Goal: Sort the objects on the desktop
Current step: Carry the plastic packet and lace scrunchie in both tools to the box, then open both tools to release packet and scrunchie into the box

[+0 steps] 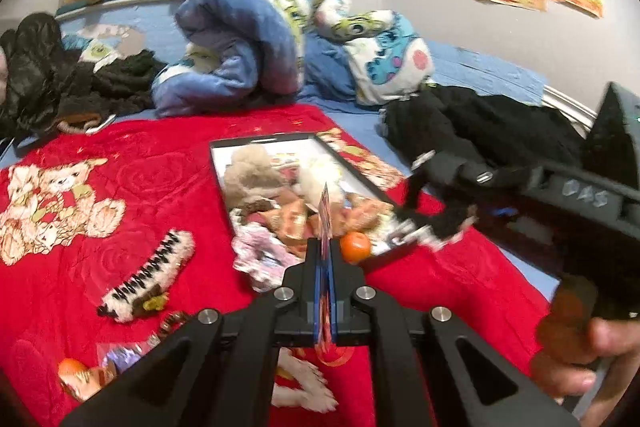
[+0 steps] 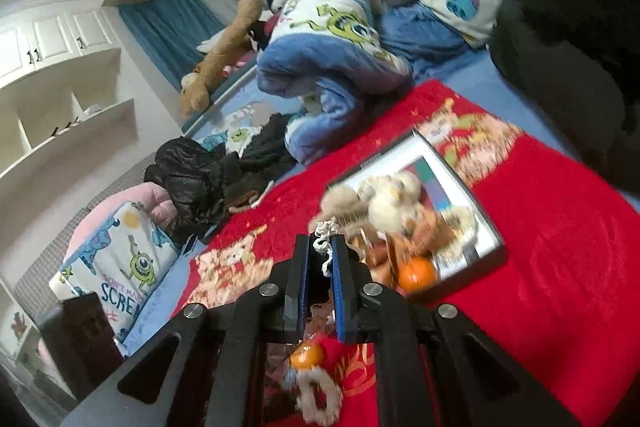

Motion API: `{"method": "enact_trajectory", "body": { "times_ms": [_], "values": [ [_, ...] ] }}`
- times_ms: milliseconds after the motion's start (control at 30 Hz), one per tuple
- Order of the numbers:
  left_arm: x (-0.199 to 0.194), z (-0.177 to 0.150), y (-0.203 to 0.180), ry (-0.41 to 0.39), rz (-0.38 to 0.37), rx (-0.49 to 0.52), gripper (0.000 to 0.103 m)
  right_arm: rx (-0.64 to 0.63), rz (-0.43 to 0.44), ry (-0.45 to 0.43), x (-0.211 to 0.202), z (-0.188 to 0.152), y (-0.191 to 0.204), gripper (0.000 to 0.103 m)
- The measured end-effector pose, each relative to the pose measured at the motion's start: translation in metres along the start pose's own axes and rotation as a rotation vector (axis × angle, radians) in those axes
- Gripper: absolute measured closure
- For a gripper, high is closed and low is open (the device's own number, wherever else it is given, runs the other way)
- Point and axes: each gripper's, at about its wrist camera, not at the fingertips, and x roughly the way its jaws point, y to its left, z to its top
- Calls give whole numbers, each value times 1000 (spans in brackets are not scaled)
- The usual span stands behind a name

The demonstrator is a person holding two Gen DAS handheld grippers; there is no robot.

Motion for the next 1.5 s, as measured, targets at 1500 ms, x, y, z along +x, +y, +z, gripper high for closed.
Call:
{"method": "enact_trajectory", "body": {
  "times_ms": [1500],
  "values": [
    [108,19,-10,-122,109,307,100,-170,-30,-86,111,3,-54,92]
  ]
}}
